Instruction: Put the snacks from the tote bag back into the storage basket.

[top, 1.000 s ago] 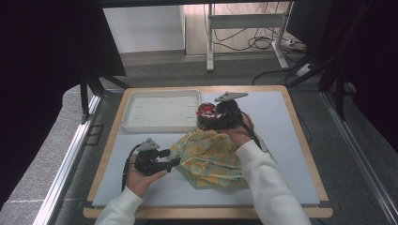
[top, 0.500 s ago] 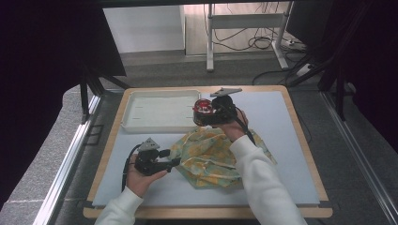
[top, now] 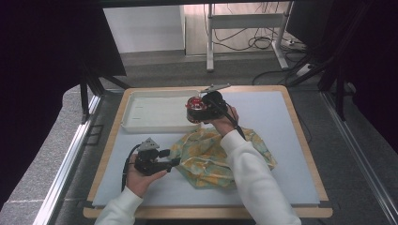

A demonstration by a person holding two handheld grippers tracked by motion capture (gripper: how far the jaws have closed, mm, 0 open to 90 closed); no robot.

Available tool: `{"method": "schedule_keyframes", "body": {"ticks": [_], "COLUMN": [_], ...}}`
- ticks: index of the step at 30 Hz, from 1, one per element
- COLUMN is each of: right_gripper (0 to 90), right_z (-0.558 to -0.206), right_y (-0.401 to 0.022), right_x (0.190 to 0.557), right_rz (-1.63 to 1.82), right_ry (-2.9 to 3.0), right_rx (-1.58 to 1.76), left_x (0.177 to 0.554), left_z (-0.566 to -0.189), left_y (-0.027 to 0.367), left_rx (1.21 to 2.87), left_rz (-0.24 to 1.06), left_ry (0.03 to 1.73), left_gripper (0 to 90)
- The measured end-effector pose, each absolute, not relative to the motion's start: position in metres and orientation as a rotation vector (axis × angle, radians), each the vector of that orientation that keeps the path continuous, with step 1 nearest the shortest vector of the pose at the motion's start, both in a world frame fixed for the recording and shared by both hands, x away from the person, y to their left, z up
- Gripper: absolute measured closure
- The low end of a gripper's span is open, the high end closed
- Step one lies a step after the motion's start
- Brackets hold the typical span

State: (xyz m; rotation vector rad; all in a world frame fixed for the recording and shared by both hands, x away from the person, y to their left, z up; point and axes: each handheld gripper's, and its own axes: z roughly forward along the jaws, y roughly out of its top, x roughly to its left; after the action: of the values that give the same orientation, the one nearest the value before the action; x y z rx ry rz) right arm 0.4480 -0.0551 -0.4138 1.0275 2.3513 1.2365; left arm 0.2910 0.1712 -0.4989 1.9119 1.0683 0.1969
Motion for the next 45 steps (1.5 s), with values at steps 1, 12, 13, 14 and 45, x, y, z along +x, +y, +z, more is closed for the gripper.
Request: {"method": "schedule_keyframes", "body": {"ticks": [1,12,13,14,45], "right_gripper": [25.3,25.3,25.4,25.3,25.3], "right_z": [-0.415,-0.428,-0.429,-0.431,-0.476], "right_y": [-0.053,-0.030,-0.029,-0.027,-0.012], "right_x": [0.450,0.468,0.469,0.470,0.493], "right_rz": [1.233,1.206,1.201,1.198,1.087], "right_ry": [2.353,2.370,2.371,2.372,2.406], "right_rx": [1.031,1.045,1.048,1.049,1.090], "left_x": [0.291,0.291,0.291,0.291,0.292], "left_z": [-0.499,-0.499,-0.499,-0.499,-0.501], "left_y": [0.171,0.172,0.172,0.172,0.172], "left_rx": [1.912,1.908,1.909,1.908,1.917], "left_rz": [0.196,0.195,0.196,0.197,0.199], "left_ry": [1.068,1.072,1.072,1.072,1.074], "left_gripper": [38.5,38.5,38.5,38.5,38.4]}}
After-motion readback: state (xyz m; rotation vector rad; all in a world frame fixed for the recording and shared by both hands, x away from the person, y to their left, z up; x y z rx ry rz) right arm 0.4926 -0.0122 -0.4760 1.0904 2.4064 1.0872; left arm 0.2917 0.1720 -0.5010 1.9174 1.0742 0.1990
